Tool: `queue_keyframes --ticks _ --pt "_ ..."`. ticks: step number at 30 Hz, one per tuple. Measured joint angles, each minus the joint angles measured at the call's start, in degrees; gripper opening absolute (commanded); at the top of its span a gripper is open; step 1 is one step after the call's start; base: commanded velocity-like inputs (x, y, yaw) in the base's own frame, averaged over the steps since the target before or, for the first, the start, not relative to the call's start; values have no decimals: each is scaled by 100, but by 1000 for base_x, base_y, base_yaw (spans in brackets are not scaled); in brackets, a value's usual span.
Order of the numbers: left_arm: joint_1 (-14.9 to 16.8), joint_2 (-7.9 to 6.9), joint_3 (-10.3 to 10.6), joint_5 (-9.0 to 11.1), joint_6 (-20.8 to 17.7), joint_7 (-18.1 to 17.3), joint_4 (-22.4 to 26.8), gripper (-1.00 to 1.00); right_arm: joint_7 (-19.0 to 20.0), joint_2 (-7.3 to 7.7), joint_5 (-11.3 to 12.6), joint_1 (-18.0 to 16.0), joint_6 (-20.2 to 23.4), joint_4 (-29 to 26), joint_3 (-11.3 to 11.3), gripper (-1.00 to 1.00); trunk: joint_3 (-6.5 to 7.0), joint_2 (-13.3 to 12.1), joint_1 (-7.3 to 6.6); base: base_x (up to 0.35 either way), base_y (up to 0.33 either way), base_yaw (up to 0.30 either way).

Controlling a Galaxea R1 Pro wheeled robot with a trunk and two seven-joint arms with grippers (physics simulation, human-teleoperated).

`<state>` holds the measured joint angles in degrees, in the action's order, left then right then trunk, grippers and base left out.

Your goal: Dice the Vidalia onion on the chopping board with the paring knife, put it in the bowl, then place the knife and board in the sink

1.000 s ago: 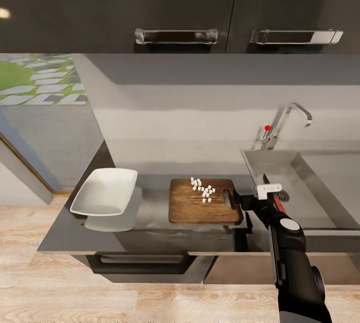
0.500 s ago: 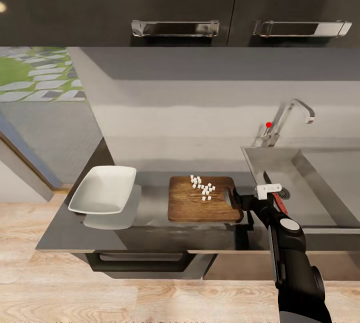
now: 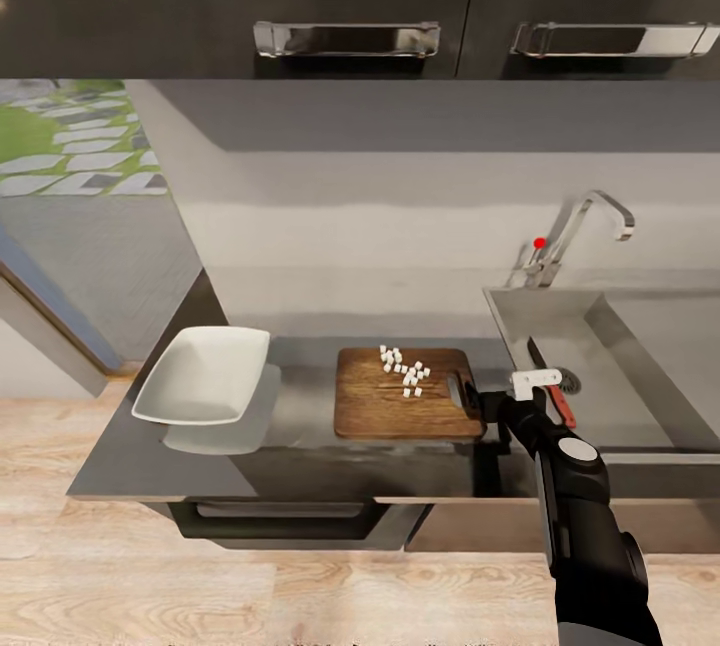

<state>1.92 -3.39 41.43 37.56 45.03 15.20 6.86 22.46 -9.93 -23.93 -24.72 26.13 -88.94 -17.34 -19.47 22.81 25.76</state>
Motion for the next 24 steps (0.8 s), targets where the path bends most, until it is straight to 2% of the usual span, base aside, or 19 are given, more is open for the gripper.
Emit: queue_keyframes --ticks 10,24 --pt "0 9 0 -3 0 0 0 100 0 0 -1 0 0 26 0 100 -81 0 0 0 0 0" --pt "0 8 -1 0 -3 0 0 100 0 0 -6 0 0 27 0 100 -88 0 0 4 1 0"
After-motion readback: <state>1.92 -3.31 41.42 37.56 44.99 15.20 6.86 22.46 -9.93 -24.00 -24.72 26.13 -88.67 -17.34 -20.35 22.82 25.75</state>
